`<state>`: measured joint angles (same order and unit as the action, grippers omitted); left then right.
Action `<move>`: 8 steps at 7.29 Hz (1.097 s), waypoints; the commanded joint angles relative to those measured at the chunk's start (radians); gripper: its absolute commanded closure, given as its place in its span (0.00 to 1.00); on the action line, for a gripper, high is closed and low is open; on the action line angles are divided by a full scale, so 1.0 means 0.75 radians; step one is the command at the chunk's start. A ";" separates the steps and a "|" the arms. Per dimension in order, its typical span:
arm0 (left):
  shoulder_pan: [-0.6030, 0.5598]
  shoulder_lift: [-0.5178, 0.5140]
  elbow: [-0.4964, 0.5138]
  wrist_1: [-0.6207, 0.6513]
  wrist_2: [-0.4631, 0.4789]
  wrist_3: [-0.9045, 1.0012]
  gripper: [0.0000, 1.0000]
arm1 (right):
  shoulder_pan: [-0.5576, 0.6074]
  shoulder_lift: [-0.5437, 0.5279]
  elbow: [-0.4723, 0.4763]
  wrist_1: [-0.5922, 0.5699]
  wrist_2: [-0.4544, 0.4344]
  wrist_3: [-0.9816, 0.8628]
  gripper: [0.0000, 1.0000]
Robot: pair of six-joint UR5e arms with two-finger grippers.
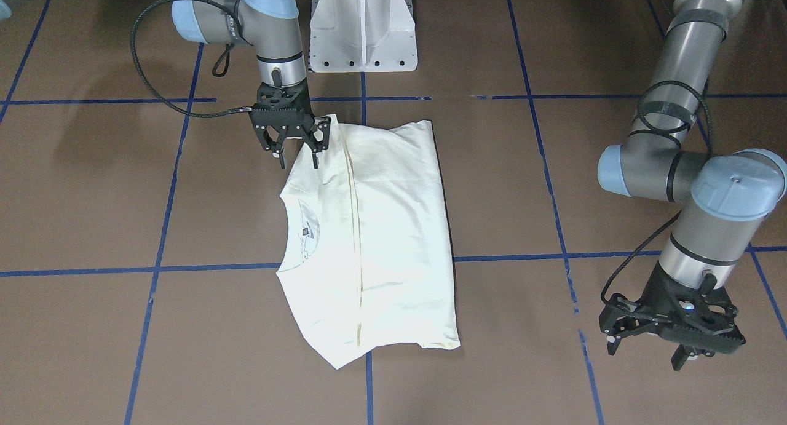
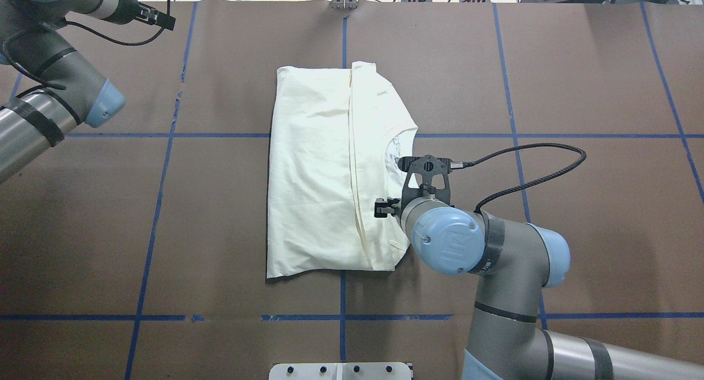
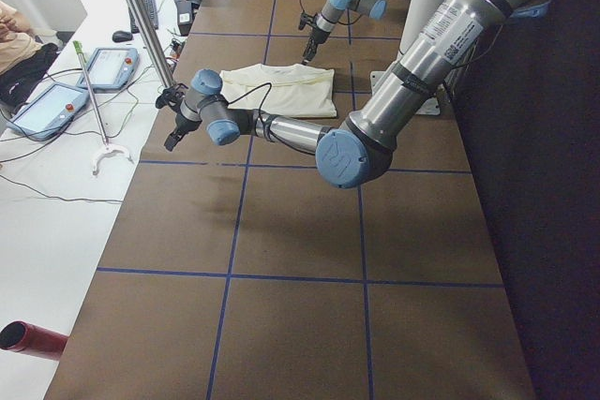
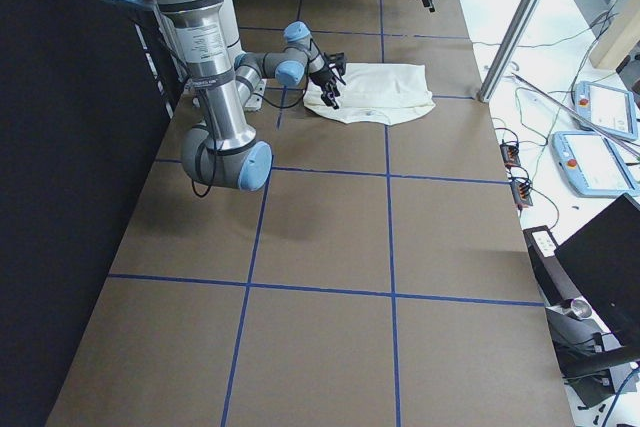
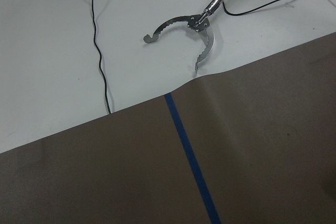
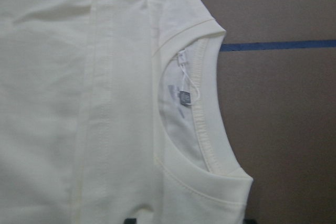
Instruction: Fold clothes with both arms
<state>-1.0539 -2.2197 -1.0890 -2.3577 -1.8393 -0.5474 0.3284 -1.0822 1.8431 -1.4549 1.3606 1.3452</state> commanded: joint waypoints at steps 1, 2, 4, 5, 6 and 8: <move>0.000 0.008 0.000 0.000 0.000 0.000 0.00 | -0.031 0.138 -0.017 -0.144 0.012 -0.215 0.00; 0.000 0.008 0.000 0.000 -0.002 0.000 0.00 | -0.045 0.166 -0.072 -0.171 0.000 -0.306 0.00; 0.000 0.031 -0.012 0.000 -0.002 -0.007 0.00 | -0.045 0.299 -0.297 -0.193 -0.047 -0.363 0.00; 0.000 0.035 -0.012 0.000 -0.002 -0.007 0.00 | -0.045 0.310 -0.292 -0.268 -0.049 -0.435 0.00; 0.000 0.037 -0.010 0.000 -0.002 -0.007 0.00 | -0.047 0.312 -0.287 -0.338 -0.047 -0.440 0.00; 0.000 0.037 -0.012 0.000 -0.002 -0.009 0.00 | -0.049 0.310 -0.289 -0.375 -0.041 -0.484 0.00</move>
<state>-1.0538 -2.1927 -1.0979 -2.3583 -1.8408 -0.5526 0.2928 -0.8500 1.6286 -1.7167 1.3279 1.0028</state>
